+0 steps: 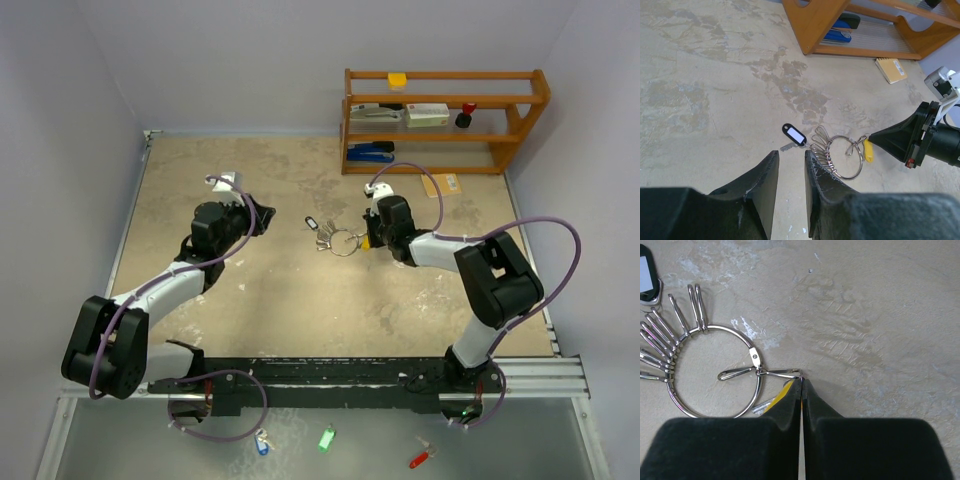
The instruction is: Remove the keys from the keyring
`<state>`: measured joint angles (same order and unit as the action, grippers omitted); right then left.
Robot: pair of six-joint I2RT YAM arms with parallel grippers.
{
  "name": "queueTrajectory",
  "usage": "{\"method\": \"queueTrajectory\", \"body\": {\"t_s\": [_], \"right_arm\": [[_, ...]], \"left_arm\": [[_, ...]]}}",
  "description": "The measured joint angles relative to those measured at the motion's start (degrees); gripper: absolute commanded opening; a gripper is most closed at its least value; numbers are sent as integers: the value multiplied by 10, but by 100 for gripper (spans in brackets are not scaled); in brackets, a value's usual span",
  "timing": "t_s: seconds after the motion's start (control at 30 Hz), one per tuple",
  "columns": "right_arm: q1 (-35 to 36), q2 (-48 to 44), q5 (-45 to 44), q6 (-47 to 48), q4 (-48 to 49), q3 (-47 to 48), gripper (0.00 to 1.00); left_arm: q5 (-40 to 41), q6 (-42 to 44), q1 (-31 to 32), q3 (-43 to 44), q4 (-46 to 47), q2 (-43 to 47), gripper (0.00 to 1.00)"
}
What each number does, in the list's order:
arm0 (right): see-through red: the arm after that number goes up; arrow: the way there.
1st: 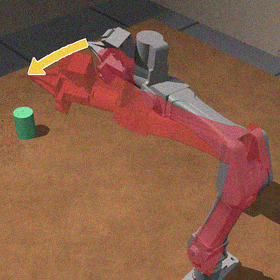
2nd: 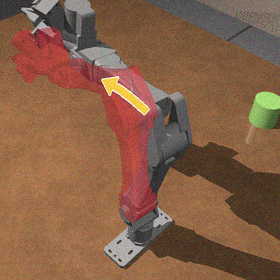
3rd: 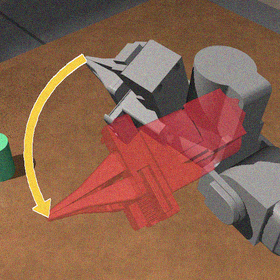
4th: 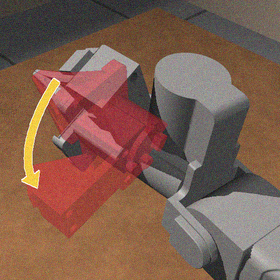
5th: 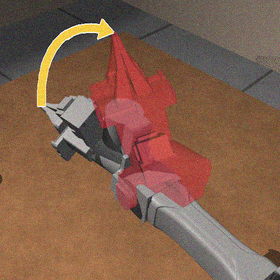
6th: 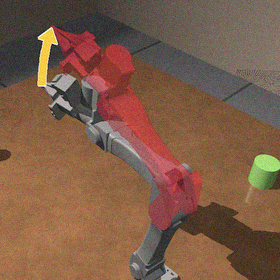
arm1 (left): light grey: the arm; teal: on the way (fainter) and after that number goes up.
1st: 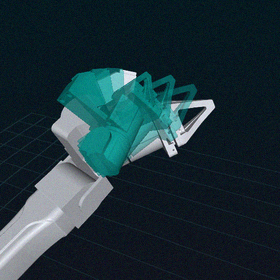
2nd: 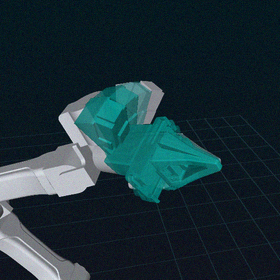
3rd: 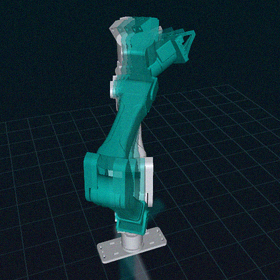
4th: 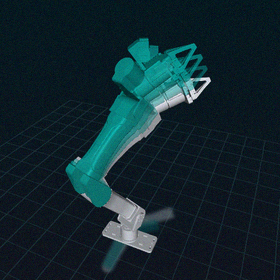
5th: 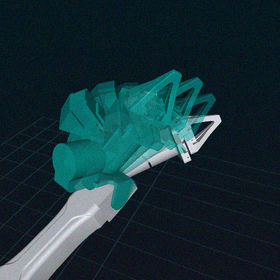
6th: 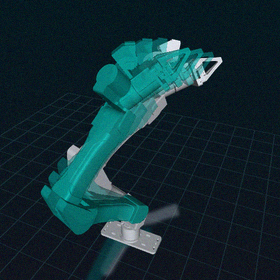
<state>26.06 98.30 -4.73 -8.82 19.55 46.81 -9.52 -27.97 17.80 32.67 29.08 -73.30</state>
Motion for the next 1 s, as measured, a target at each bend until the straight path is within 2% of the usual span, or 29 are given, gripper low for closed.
{"method": "queueTrajectory", "body": {"t_s": [0.33, 0.8, 1.0], "right_arm": [[5, -13, 13, 13, -10, 0, 0], [33, -194, 23, 44, -47, 5, 0], [47, -226, 63, 74, -119, 64, 0]], "left_arm": [[0, -1, 0, 0, 0, 0, 23], [-7, -10, 0, 0, 4, -2, 23], [-52, -10, 0, 1, 29, -2, 23]]}}
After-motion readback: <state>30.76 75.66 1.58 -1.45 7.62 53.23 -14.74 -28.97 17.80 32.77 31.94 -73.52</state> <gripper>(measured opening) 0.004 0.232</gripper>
